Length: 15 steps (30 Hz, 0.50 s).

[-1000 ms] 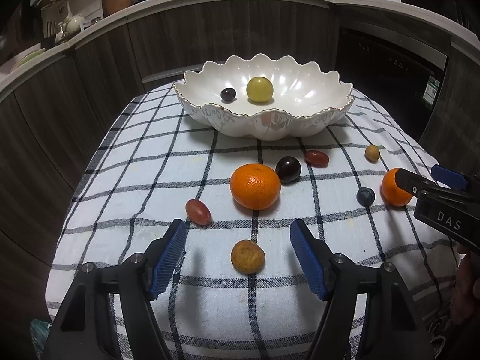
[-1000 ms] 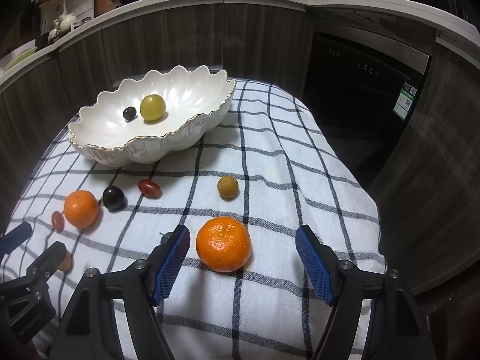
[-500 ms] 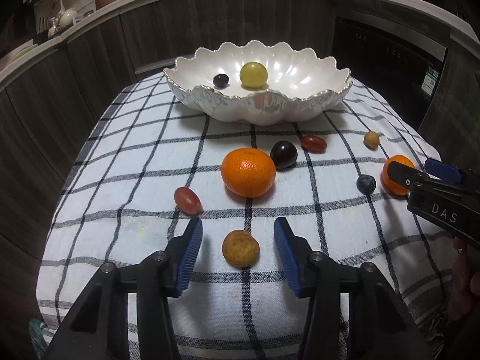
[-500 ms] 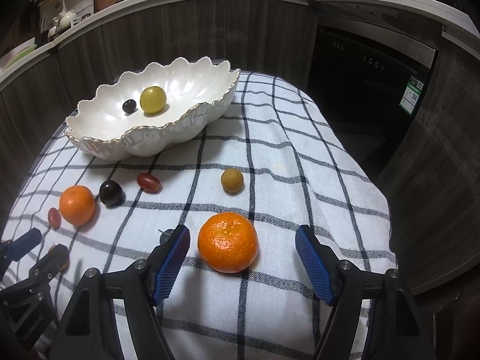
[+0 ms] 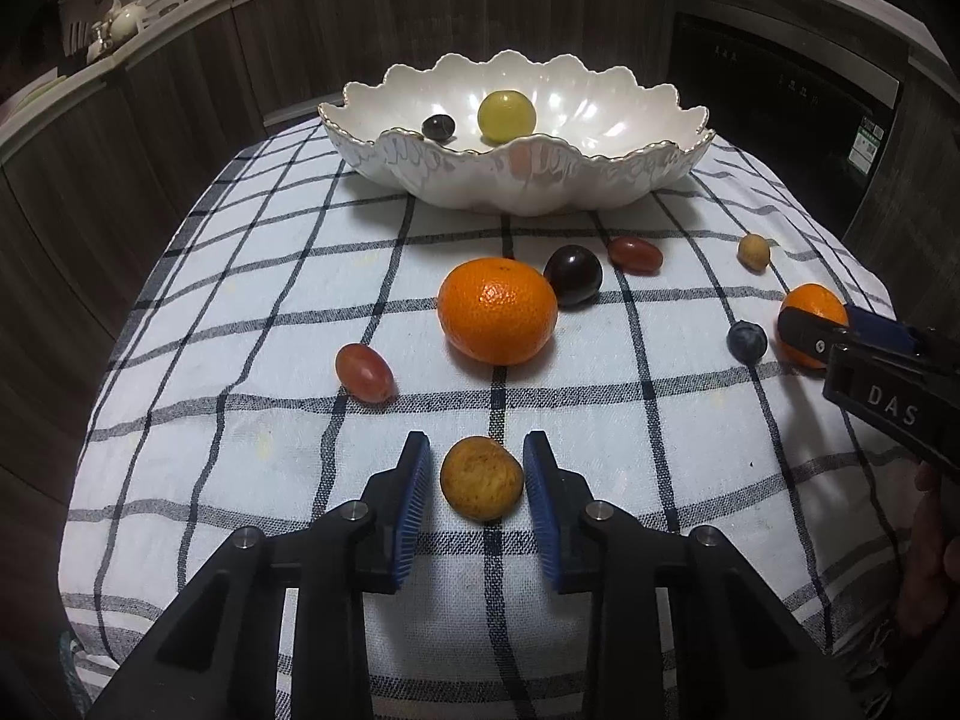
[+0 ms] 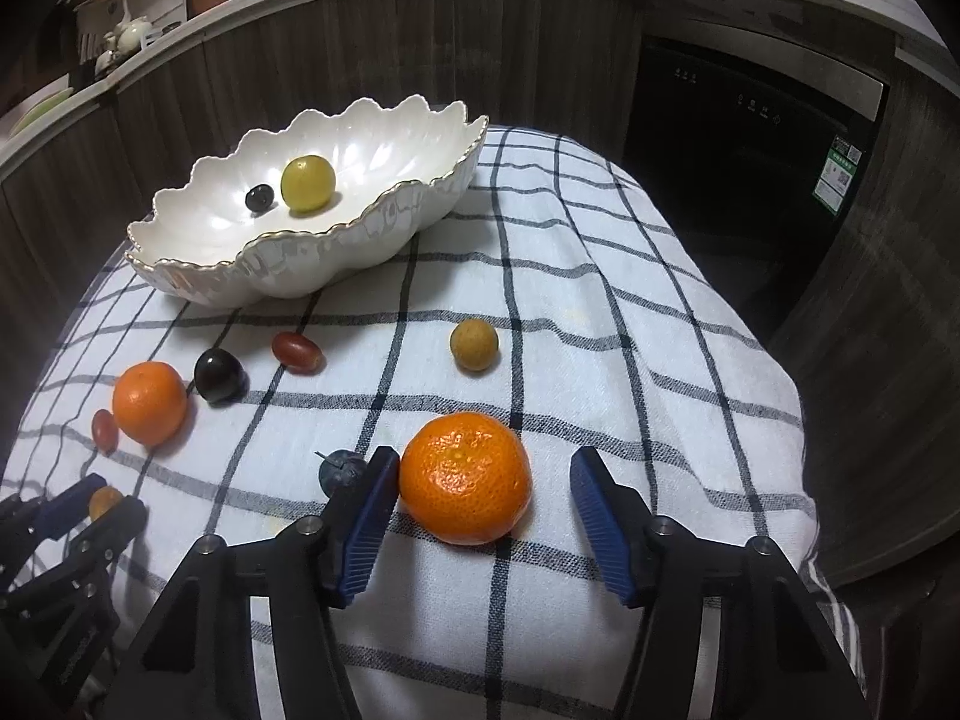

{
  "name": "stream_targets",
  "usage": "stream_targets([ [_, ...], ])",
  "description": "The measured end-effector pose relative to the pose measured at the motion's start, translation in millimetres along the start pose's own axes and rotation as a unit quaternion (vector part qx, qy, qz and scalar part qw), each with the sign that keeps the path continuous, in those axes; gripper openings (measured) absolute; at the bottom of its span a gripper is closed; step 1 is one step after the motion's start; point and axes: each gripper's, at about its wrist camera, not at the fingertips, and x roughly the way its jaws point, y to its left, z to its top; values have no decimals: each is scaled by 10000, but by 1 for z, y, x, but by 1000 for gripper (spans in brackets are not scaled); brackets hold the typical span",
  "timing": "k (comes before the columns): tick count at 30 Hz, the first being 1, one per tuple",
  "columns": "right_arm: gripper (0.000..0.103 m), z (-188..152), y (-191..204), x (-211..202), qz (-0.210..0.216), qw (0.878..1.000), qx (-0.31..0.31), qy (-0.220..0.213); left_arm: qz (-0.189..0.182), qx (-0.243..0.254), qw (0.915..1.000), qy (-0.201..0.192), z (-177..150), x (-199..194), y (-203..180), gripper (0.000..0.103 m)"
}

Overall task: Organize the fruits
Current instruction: 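Grasp the orange mandarin with the right tool while the left tool grasps a small brown fruit, then lift the mandarin in the right tool while the left tool lifts the brown fruit toward the bowl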

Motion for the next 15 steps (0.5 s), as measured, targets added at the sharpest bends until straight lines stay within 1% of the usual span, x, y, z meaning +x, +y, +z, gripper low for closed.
stream_targets([
  [2,54,-1,1,3,56,10000,-5,57,-23,20,10000,-1,0,0,-1,27],
  [7,45,-2,1,8,180,9997,13,141,-29,30,10000,-10,-1,0,-1,27],
  [15,44,-1,0,7,268,9995,40,145,-25,18,10000,-38,-1,-1,-1,26],
])
